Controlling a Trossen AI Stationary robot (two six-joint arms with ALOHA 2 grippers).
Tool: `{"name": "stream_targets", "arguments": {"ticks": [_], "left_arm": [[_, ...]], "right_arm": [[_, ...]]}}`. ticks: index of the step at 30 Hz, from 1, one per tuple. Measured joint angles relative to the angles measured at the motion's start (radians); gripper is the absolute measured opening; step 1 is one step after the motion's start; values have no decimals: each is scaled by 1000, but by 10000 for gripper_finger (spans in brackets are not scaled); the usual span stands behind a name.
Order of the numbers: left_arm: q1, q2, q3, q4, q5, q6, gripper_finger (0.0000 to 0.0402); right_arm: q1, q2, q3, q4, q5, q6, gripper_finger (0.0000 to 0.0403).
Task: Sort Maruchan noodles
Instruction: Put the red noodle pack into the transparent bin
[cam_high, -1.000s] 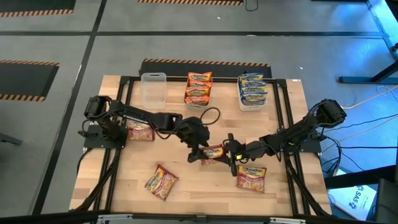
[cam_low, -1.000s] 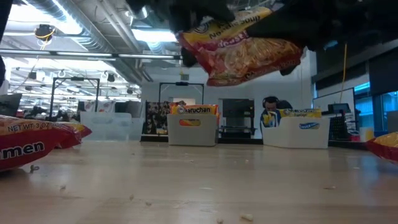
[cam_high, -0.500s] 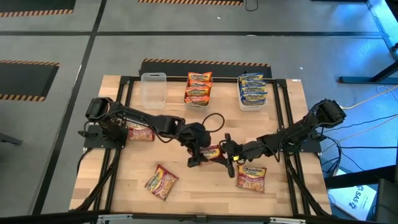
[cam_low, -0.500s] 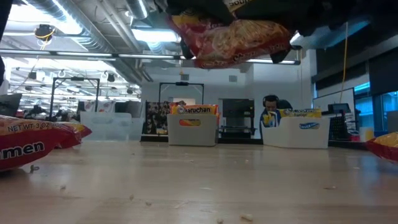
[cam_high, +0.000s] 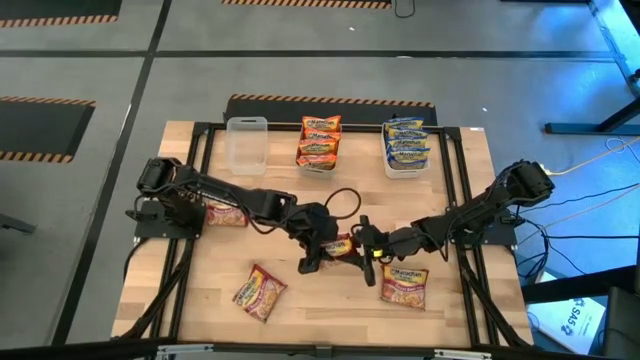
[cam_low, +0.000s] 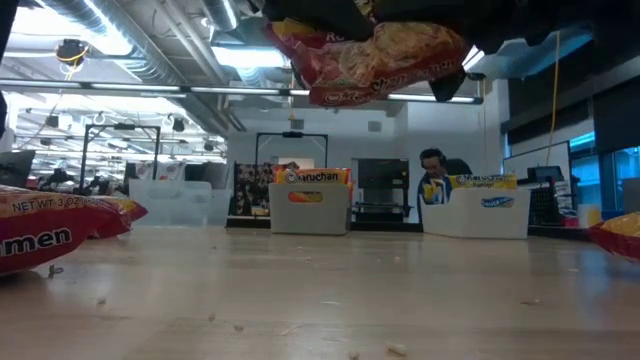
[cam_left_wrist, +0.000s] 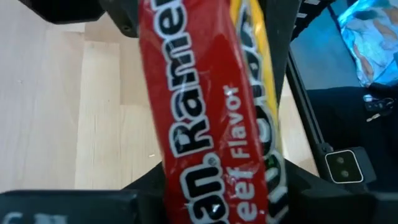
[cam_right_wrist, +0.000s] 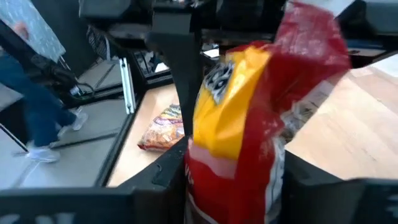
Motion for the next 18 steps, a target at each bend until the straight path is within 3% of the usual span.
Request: {"name": "stream_targets", "arguments": {"ticks": [8, 13, 18], "left_arm": [[1, -3, 0, -15, -21, 6, 130], [0, -22, -1, -91, -56, 23, 129], [2, -72, -1, -199, -109, 27, 130]], "right_arm": [[0, -41, 0, -62, -4, 19, 205], [9, -188, 0, -326, -52, 8, 229], [77, -302, 0, -569, 24, 77, 232]]}}
